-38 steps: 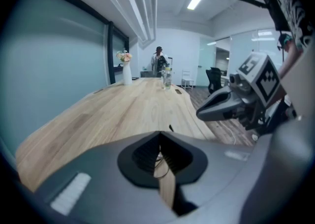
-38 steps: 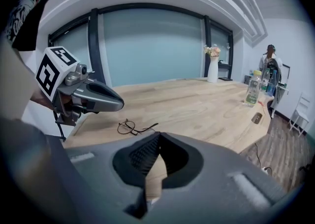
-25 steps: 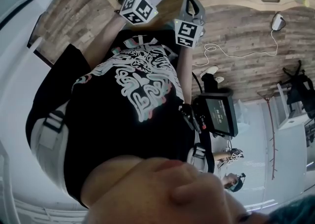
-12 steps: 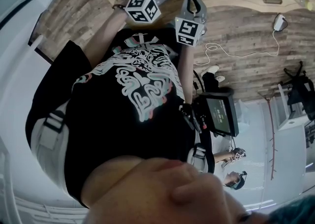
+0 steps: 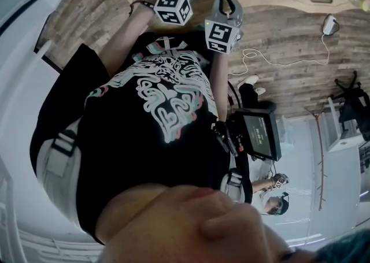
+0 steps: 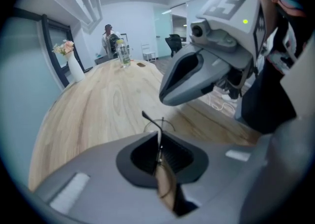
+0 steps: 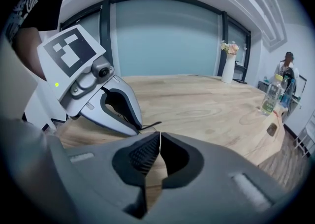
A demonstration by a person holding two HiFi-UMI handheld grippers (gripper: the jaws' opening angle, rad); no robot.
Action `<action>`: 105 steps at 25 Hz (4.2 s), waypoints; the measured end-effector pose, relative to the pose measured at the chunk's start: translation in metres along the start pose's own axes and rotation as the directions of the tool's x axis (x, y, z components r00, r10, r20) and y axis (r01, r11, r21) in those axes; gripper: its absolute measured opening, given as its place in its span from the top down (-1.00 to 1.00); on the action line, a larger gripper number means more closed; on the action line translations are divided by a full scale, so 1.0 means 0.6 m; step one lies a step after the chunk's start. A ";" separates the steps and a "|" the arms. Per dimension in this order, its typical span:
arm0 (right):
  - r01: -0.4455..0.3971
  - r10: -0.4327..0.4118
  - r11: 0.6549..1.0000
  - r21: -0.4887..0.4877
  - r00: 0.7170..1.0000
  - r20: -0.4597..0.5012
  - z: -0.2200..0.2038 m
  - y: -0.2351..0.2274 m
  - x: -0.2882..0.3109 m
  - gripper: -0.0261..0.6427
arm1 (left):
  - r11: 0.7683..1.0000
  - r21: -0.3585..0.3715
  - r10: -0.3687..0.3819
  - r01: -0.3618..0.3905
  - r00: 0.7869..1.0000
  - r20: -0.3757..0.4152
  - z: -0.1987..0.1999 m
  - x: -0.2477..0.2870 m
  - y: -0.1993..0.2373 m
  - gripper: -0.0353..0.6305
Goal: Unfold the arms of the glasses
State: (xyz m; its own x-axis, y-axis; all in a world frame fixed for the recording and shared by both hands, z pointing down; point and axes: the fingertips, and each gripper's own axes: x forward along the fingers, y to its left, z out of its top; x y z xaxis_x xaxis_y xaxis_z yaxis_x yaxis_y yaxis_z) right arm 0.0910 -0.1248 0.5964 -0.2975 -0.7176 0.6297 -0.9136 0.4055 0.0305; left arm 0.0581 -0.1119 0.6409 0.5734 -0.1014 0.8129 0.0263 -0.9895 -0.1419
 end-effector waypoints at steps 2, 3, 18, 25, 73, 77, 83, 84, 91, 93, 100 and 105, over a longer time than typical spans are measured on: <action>-0.004 0.004 1.000 -0.010 1.000 0.001 0.001 0.002 0.002 0.90 | 1.000 0.008 0.014 -0.014 1.000 -0.002 0.000 -0.001 0.003 0.90; -0.007 0.007 1.000 -0.014 1.000 0.000 0.001 0.003 0.003 0.90 | 1.000 0.003 0.017 -0.017 1.000 0.002 0.001 -0.003 0.004 0.90; -0.095 0.081 0.978 -0.184 0.993 -0.085 -0.031 0.052 0.023 0.90 | 0.995 0.099 -0.010 0.003 0.998 0.065 0.013 -0.004 -0.017 0.90; -0.135 0.101 0.970 -0.200 0.980 -0.174 -0.077 0.065 0.040 0.90 | 0.990 0.134 -0.048 0.040 0.997 0.058 0.010 0.012 -0.042 0.90; -0.145 0.108 0.978 -0.148 0.967 -0.233 -0.072 0.024 0.056 0.90 | 0.896 -0.443 0.209 -0.044 0.920 0.332 0.008 -0.077 0.079 0.92; -0.164 0.121 0.965 -0.206 0.971 -0.208 -0.041 0.038 0.058 0.73 | 0.913 -0.406 0.187 -0.037 0.924 0.335 0.017 -0.072 0.069 0.92; -0.217 0.132 0.907 -0.361 0.961 -0.244 -0.047 0.058 0.070 0.73 | 0.932 -0.362 0.159 -0.030 0.930 0.333 0.025 -0.069 0.059 0.92; -0.230 0.138 0.897 -0.377 0.957 -0.255 -0.051 0.062 0.071 0.73 | 0.933 -0.359 0.157 -0.029 0.930 0.332 0.025 -0.070 0.059 0.92; -0.275 0.161 0.868 -0.413 0.944 -0.289 -0.058 0.076 0.077 0.74 | 0.929 -0.368 0.159 -0.029 0.932 0.326 0.017 -0.071 0.049 0.92; -0.281 0.165 0.863 -0.420 0.942 -0.292 -0.057 0.078 0.078 0.74 | 0.929 -0.368 0.154 -0.028 0.935 0.319 0.013 -0.065 0.042 0.92; -0.301 0.168 0.850 -0.433 0.933 -0.319 -0.070 0.084 0.083 0.75 | 0.932 -0.362 0.141 -0.017 0.937 0.320 0.015 -0.059 0.036 0.92; -0.303 0.154 0.830 -0.468 0.931 -0.330 -0.065 0.080 0.089 0.80 | 0.936 -0.353 0.135 -0.012 0.935 0.327 0.026 -0.066 0.050 0.92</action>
State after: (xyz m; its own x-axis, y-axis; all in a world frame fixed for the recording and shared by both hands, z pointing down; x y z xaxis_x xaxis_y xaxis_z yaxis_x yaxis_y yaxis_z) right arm 0.0422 -0.1215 0.6620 -0.3265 -0.4190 0.8472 -0.5385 0.8191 0.1976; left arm 0.0488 -0.1359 0.5959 0.8076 -0.1951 0.5566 -0.2711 -0.9609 0.0565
